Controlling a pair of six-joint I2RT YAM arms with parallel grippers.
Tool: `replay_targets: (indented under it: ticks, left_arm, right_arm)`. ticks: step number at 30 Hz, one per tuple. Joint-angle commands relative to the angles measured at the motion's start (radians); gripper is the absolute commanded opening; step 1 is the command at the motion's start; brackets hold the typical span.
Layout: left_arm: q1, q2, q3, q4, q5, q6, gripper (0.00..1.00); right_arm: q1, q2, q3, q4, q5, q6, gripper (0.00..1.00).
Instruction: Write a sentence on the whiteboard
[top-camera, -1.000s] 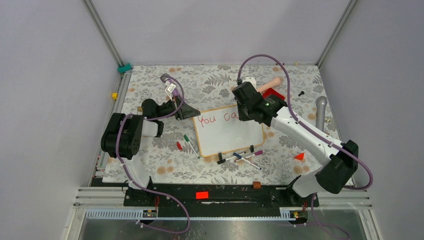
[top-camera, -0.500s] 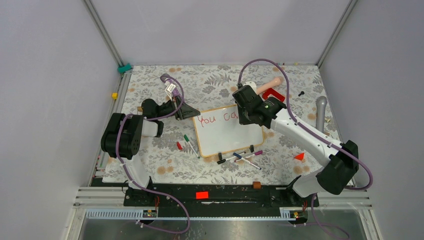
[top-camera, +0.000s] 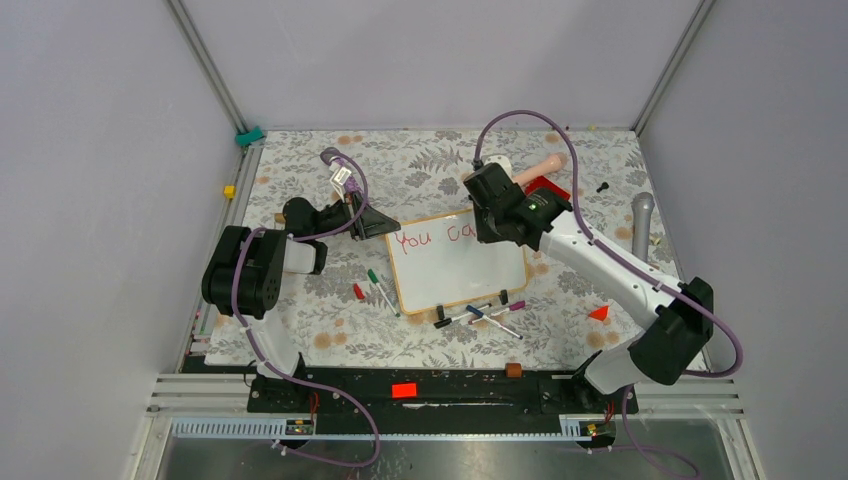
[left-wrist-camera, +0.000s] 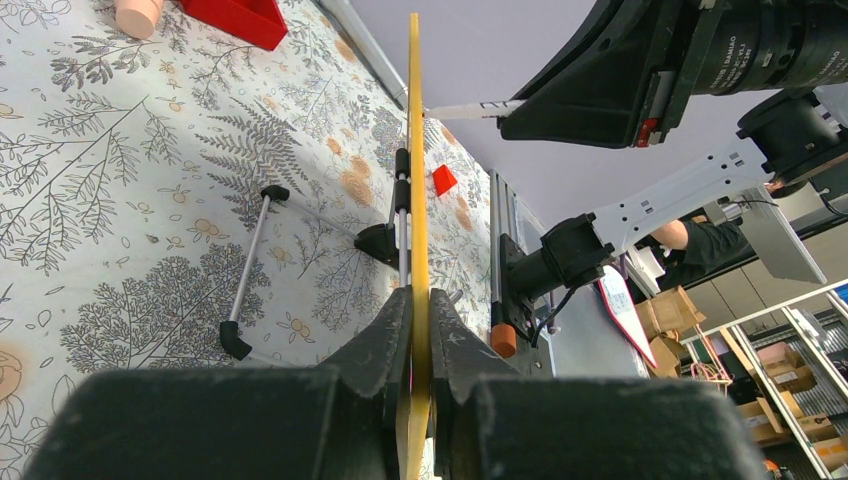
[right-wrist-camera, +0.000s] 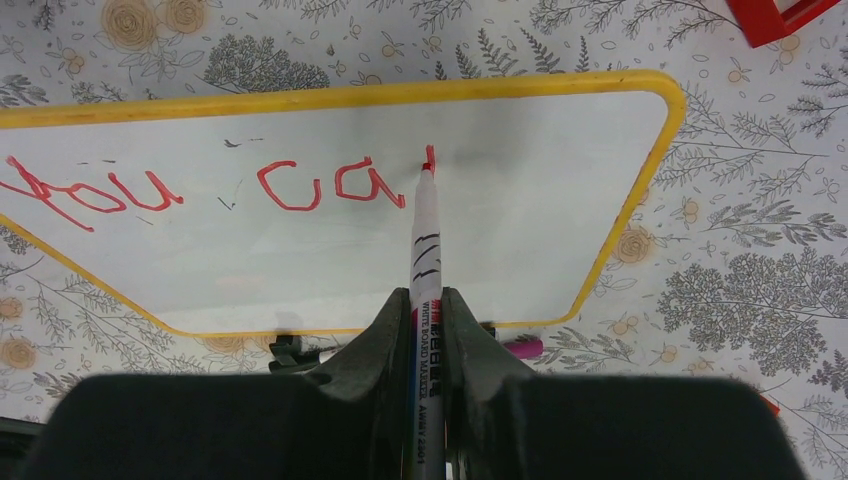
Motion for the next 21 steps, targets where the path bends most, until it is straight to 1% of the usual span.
replay_targets:
  ticks: [1,13,21]
  left_arm:
    - [0.006,-0.004,0.017,0.073,0.034,0.013,0.02]
    - [0.008,-0.003,0.018,0.073,0.034,0.015,0.02]
    - [0.008,-0.003,0.019,0.073,0.034,0.013,0.02]
  right_arm:
    - [-0.028,0.019,0.050,0.030,0.027,-0.026,0.00]
    - [-0.054,-0.006,0.019,0.031,0.027,-0.024,0.00]
    - [-0.054,-0.035,-0.053,0.032,-0.022,0.020,0.00]
